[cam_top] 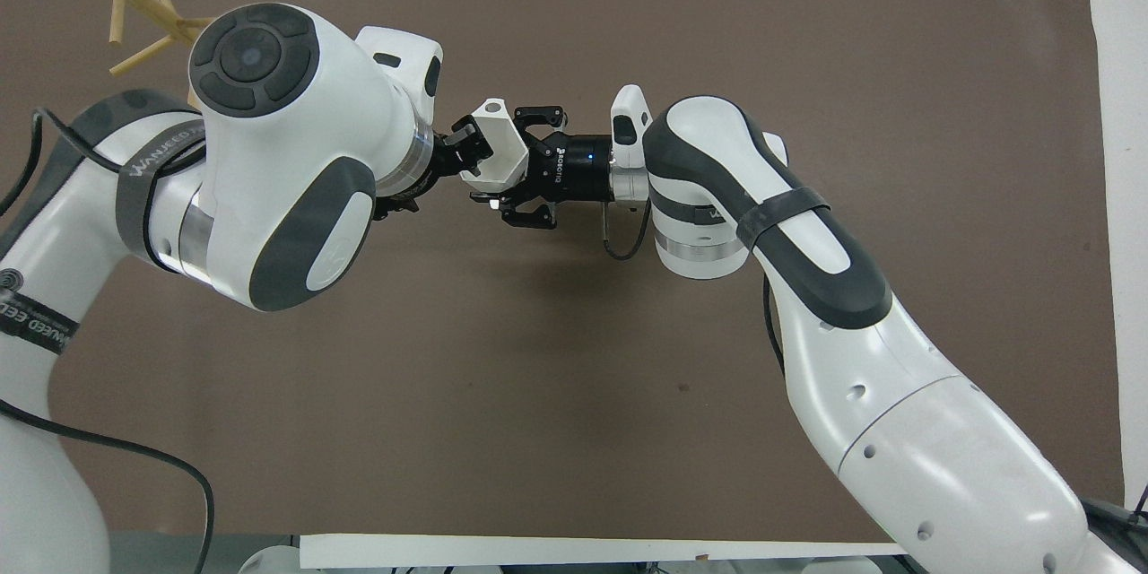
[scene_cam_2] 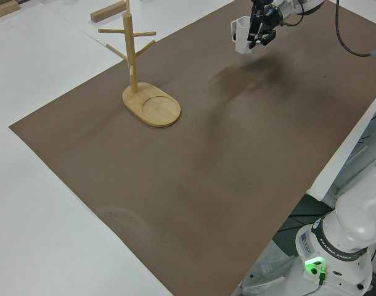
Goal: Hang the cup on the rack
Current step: 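Carry the mug with the right gripper while the left gripper grasps it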
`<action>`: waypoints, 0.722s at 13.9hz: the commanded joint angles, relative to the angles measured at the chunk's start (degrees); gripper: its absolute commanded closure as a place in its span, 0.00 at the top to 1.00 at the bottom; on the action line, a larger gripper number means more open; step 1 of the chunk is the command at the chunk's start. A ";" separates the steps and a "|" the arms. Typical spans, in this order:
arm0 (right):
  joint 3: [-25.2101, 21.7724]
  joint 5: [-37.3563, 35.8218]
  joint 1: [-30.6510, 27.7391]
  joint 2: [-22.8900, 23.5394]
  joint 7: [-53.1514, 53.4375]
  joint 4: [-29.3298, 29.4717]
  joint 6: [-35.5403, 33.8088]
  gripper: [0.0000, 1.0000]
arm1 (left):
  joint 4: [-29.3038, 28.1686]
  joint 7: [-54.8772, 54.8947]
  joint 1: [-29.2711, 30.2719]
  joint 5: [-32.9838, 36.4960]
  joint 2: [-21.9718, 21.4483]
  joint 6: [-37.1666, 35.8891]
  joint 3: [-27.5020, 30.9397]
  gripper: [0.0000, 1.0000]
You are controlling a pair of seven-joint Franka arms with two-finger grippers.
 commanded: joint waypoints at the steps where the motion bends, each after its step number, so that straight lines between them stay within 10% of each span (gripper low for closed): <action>1: 0.22 1.32 -0.35 -0.91 -1.45 -1.01 0.10 0.32 | -0.84 2.63 -0.58 -0.10 0.65 2.41 0.76 0.67; 8: 0.22 1.58 -0.44 -0.91 -1.45 -0.84 0.01 0.33 | -0.23 2.81 -0.85 0.07 2.06 5.75 0.76 0.03; 10: 0.22 1.84 -0.53 -0.91 -1.45 -0.84 0.01 0.34 | -0.32 2.64 -0.93 -0.02 2.15 6.02 0.76 0.00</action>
